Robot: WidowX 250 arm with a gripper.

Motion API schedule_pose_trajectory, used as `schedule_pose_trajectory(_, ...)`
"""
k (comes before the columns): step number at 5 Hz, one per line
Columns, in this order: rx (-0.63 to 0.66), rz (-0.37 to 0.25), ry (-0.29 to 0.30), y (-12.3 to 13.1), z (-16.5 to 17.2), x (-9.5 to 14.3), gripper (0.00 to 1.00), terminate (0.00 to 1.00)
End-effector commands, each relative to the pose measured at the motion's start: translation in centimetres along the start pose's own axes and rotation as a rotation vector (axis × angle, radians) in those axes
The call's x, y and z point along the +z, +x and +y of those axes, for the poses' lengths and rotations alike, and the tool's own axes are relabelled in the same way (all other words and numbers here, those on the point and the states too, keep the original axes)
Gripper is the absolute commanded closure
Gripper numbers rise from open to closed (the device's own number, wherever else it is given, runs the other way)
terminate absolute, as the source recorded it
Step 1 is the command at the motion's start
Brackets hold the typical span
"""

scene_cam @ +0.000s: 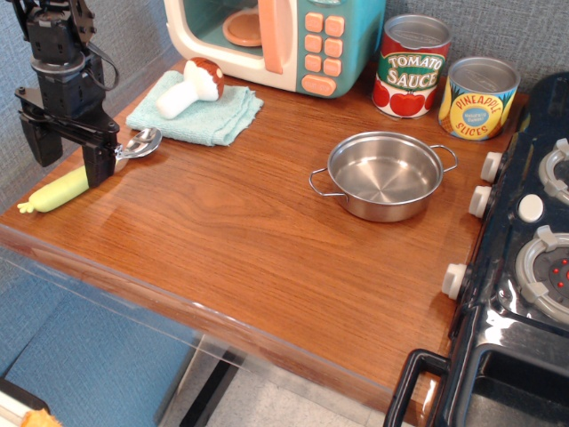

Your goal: Move the yellow spoon in front of the pot

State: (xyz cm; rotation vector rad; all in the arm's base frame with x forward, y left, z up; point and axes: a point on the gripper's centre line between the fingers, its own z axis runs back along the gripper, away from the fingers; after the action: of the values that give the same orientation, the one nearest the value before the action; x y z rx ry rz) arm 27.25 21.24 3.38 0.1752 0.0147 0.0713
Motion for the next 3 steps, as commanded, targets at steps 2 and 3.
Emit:
schedule_pose_trajectory(2, 0.061, 0.027, -0.009, -0.7, 0.5, -0.4, 1.00, 0.00)
schedule_pose_trajectory(3, 0.079, 0.061, -0.027, -0.7, 1.0, -1.0, 1.00, 0.00)
